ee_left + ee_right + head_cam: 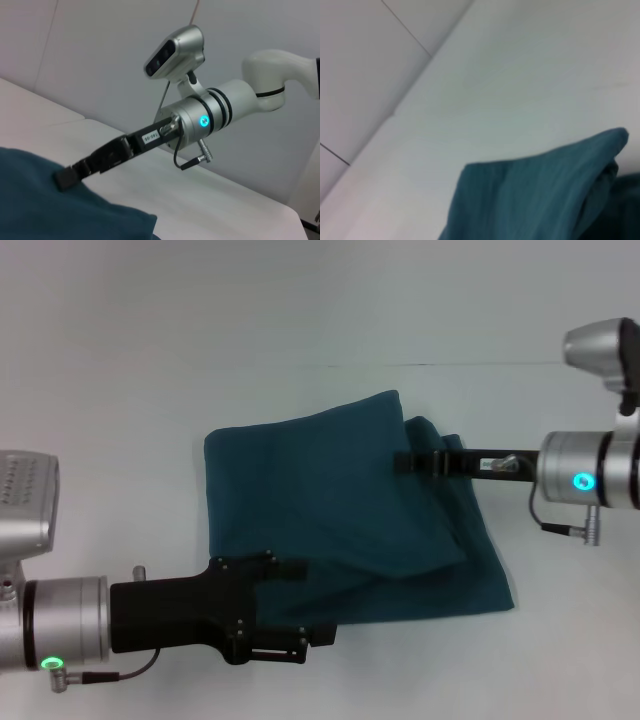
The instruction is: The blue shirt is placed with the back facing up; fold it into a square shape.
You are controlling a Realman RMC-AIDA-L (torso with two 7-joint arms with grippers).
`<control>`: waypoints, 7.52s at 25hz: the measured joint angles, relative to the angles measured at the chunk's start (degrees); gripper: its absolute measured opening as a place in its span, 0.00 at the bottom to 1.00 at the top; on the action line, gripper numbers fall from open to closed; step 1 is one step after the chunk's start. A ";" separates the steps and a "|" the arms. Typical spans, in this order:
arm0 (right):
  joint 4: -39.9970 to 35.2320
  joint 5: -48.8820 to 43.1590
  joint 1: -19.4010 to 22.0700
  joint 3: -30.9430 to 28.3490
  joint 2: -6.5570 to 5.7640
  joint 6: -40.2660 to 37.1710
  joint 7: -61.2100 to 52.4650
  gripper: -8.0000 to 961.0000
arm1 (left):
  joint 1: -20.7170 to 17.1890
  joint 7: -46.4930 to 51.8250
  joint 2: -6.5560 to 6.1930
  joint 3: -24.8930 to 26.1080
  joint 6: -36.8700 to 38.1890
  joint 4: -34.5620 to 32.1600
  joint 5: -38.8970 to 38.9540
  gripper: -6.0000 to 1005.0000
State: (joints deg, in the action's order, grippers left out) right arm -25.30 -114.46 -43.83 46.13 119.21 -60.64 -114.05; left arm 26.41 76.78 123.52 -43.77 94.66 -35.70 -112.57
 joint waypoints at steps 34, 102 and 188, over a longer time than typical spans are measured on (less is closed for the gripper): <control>-5.19 2.23 8.12 0.26 -2.89 -3.81 2.14 0.09 | -1.34 1.74 0.50 0.09 0.43 2.27 1.84 0.91; -0.46 2.14 -0.60 9.13 0.02 14.60 8.40 0.09 | 2.60 17.24 0.19 6.94 -17.37 3.90 7.27 0.89; -12.71 12.64 12.19 1.32 -4.26 -8.04 11.68 0.70 | 11.84 24.67 0.57 0.25 -51.05 10.84 6.69 0.87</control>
State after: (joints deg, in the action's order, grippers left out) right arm -38.01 -101.82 -31.64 47.46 114.96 -68.68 -102.37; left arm 38.24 101.45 124.09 -43.51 43.61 -24.85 -105.89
